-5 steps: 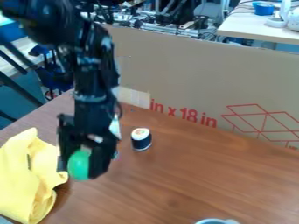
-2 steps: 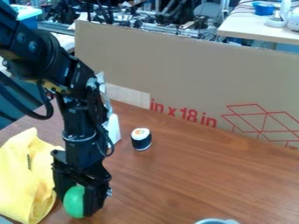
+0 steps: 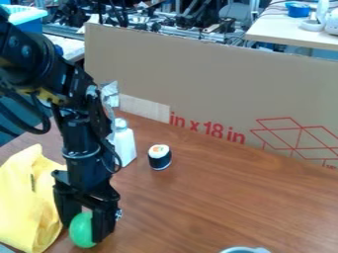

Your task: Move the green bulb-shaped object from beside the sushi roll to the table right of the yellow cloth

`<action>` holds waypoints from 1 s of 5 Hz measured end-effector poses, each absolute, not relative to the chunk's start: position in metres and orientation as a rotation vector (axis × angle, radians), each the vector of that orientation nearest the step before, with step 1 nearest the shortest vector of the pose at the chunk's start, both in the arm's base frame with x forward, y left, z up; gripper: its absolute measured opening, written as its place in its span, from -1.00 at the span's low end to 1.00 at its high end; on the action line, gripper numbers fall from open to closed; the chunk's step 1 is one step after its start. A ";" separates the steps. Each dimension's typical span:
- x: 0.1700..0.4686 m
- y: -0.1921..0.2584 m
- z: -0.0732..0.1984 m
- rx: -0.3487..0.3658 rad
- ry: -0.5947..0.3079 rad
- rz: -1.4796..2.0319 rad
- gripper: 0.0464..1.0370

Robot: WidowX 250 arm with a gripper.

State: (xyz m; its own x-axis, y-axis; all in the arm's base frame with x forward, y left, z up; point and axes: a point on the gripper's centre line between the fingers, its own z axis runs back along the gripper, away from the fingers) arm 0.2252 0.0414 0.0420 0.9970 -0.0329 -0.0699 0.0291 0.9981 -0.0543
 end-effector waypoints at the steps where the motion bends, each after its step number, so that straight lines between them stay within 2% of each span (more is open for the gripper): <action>1: 0.224 0.040 0.051 -0.115 0.045 -0.003 0.94; 2: 0.227 0.033 0.073 -0.152 -0.035 -0.010 0.94; 3: 0.224 0.017 0.113 -0.039 -0.044 -0.021 0.94; 4: 0.231 -0.011 0.142 0.038 -0.033 -0.114 0.94; 5: 0.230 -0.011 0.142 0.041 -0.024 -0.111 0.94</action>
State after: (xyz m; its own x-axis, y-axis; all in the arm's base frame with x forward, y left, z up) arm 0.2298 -0.0115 0.1422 0.9935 -0.1115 0.0219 0.1105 0.9930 0.0420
